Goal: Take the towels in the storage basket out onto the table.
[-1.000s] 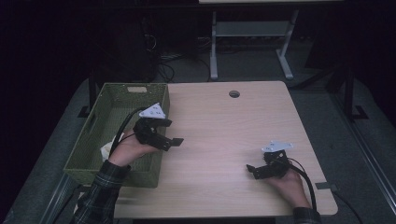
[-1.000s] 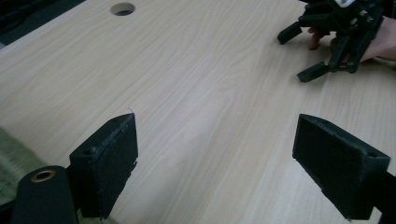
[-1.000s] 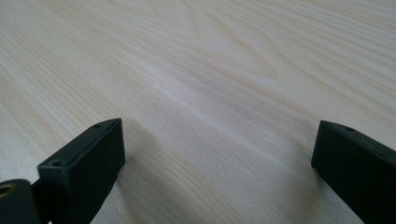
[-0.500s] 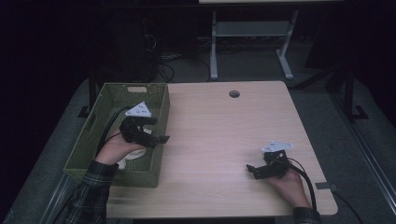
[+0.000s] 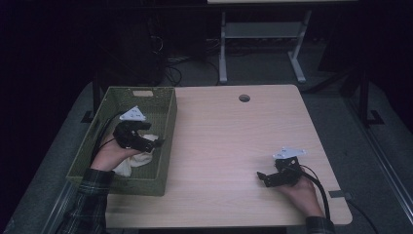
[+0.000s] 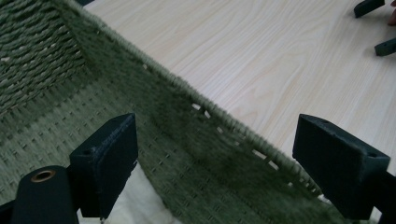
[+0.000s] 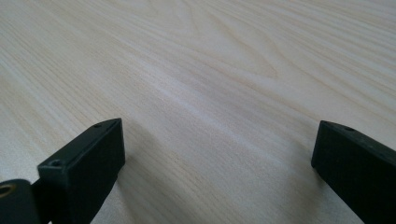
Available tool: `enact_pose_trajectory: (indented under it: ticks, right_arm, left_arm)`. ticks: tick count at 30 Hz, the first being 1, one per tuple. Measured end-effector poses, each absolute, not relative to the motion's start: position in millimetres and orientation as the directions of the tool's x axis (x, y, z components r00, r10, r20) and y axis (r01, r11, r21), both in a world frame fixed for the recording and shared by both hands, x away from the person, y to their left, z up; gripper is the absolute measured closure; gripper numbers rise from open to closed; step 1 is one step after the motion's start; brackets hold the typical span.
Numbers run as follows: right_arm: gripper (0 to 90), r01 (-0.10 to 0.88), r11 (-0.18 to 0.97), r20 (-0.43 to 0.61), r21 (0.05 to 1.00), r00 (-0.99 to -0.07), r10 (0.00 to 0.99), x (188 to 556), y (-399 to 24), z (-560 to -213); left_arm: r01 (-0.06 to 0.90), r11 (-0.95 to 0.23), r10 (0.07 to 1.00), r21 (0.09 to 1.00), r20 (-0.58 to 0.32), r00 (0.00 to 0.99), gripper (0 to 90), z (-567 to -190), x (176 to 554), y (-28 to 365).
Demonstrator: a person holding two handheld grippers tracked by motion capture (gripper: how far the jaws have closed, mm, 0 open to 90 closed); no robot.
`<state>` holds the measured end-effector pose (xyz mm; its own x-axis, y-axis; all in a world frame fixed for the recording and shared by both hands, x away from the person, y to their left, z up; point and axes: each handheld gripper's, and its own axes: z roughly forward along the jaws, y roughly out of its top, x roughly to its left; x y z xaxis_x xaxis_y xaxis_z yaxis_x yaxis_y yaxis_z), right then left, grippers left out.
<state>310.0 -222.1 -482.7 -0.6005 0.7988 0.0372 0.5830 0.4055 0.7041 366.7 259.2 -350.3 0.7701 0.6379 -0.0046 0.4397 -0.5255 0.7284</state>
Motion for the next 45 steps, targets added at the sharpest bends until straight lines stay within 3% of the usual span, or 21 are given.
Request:
enact_pose_trajectory:
  ticks: [25,45]
  right_arm:
    - [2.3,0.583,0.406,0.037,0.704,-0.601,0.799,310,-222,-483]
    - [2.3,0.583,0.406,0.037,0.704,-0.601,0.798,310,-222,-483]
  left_arm:
    - [0.465,-0.528,0.678,0.710,0.022,0.735,14.0,-371,374,303]
    - [0.585,-0.525,0.757,0.618,0.025,0.653,14.0,-400,392,335]
